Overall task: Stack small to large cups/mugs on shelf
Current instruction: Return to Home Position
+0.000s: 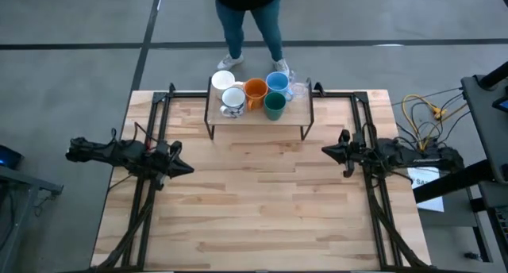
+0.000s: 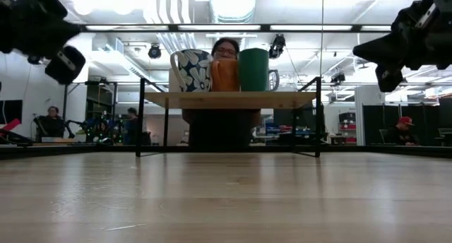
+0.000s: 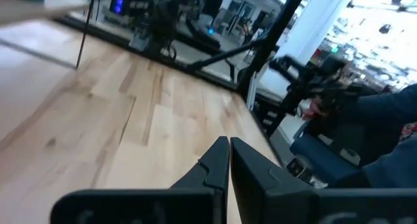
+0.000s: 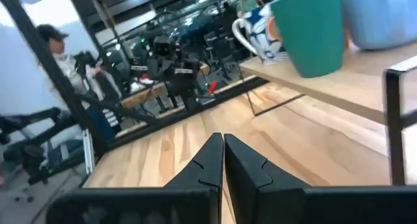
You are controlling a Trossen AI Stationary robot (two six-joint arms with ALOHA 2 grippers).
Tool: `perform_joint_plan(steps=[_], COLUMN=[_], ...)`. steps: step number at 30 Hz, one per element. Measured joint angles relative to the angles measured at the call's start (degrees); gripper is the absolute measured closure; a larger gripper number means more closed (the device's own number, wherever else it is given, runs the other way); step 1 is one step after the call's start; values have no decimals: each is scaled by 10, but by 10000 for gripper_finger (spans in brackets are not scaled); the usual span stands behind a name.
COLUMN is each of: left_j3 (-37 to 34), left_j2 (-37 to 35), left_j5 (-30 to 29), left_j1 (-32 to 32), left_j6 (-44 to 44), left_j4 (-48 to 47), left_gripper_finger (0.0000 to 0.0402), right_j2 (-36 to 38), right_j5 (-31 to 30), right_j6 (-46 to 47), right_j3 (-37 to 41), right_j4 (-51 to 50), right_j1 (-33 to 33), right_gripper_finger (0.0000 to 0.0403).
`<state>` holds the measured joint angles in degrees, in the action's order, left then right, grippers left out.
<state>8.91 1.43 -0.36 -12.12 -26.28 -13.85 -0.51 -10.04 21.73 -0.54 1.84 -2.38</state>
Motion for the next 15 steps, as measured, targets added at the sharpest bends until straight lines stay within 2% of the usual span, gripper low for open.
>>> perform_joint_plan(steps=[4,7,9,15], left_j3=[-38,-56,-65,-66], left_j2=[0,1,0,9], left_j5=[1,9,14,20], left_j1=[-1,-1,-1,-12], left_j6=[-13,-5,2,11], left_j4=[18,72,98,98], left_gripper_finger=[401,401,401,401], right_j2=[-14,-29,-43,-102], right_j5=[-27,-36,-36,-39], right_j6=[-34,-38,-33,9], right_j3=[0,0,0,0], right_j4=[3,4,4,4], right_j1=[-33,-41,-43,-43], right_gripper_finger=[394,394,394,394])
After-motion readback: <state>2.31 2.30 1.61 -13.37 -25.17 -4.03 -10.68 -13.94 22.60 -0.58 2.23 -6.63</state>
